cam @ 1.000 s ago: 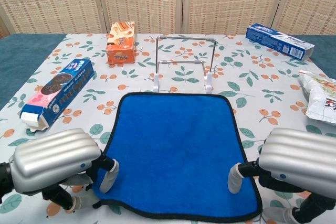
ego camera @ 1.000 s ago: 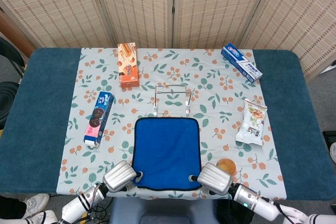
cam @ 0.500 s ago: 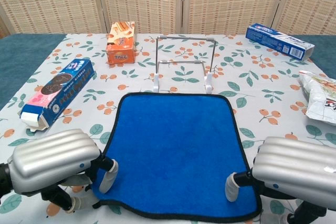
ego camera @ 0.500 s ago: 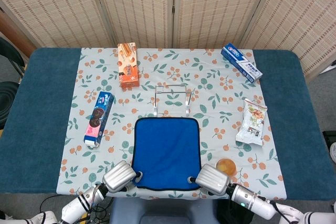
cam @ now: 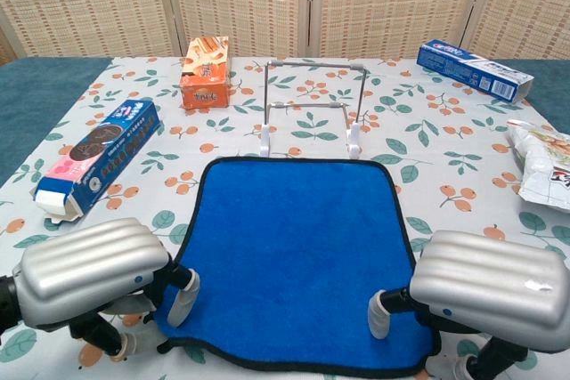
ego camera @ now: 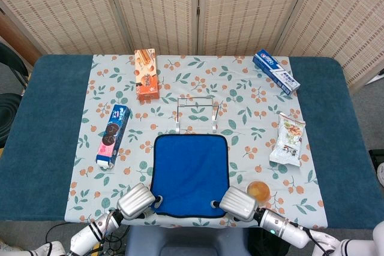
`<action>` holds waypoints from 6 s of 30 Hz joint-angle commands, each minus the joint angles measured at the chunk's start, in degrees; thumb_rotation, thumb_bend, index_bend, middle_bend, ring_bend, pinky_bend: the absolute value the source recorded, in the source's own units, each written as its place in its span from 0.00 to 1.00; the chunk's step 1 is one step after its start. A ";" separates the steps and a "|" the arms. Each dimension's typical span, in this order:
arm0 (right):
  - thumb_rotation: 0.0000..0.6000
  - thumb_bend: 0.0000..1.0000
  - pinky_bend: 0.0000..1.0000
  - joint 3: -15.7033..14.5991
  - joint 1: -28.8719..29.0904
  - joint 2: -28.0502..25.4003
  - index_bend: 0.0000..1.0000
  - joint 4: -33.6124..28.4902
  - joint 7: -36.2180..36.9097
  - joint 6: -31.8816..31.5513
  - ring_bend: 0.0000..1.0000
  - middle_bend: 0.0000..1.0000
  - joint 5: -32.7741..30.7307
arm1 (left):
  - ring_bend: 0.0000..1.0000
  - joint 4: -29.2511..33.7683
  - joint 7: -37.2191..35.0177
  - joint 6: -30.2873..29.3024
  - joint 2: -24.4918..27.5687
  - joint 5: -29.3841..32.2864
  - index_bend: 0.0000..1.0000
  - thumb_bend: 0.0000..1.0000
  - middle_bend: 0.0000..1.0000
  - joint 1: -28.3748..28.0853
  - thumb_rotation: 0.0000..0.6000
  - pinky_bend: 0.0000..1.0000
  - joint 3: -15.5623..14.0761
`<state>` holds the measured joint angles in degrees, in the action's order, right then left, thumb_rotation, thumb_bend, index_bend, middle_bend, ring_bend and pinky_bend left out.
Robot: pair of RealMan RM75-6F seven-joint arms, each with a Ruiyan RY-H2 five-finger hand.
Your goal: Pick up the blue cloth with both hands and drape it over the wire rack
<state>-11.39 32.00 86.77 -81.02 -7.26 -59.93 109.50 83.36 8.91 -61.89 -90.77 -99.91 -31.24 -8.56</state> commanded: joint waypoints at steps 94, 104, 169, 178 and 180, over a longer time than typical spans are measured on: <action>1.00 0.55 1.00 26.56 7.92 -12.64 0.73 -2.74 -1.06 -7.49 0.91 0.94 -25.22 | 0.96 9.44 5.05 12.76 13.66 50.14 0.59 0.37 1.00 -28.77 1.00 1.00 30.23; 1.00 0.55 1.00 28.79 11.22 -9.41 0.73 2.02 -2.11 -4.20 0.91 0.94 -29.88 | 0.96 0.30 9.19 14.35 9.33 57.61 0.59 0.37 1.00 -34.46 1.00 1.00 30.61; 1.00 0.54 1.00 29.02 30.39 12.97 0.73 42.34 -10.65 11.67 0.91 0.94 -37.70 | 0.93 -32.10 28.82 18.56 -5.07 82.64 0.53 0.37 1.00 -46.39 1.00 1.00 28.91; 1.00 0.21 1.00 31.71 31.10 14.20 0.22 43.54 -17.38 15.02 0.90 0.93 -44.34 | 0.50 -33.75 33.35 18.97 -6.15 87.57 0.13 0.17 0.51 -47.28 1.00 0.97 30.20; 1.00 0.14 1.00 31.98 31.07 14.08 0.14 43.22 -18.41 15.24 0.90 0.93 -45.31 | 0.37 -33.56 33.56 19.67 -5.92 88.67 0.08 0.14 0.36 -47.23 1.00 0.85 30.83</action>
<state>20.19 62.99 100.78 -37.73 -25.04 -45.07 64.81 49.77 42.26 -42.59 -96.76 -11.69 -78.43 21.90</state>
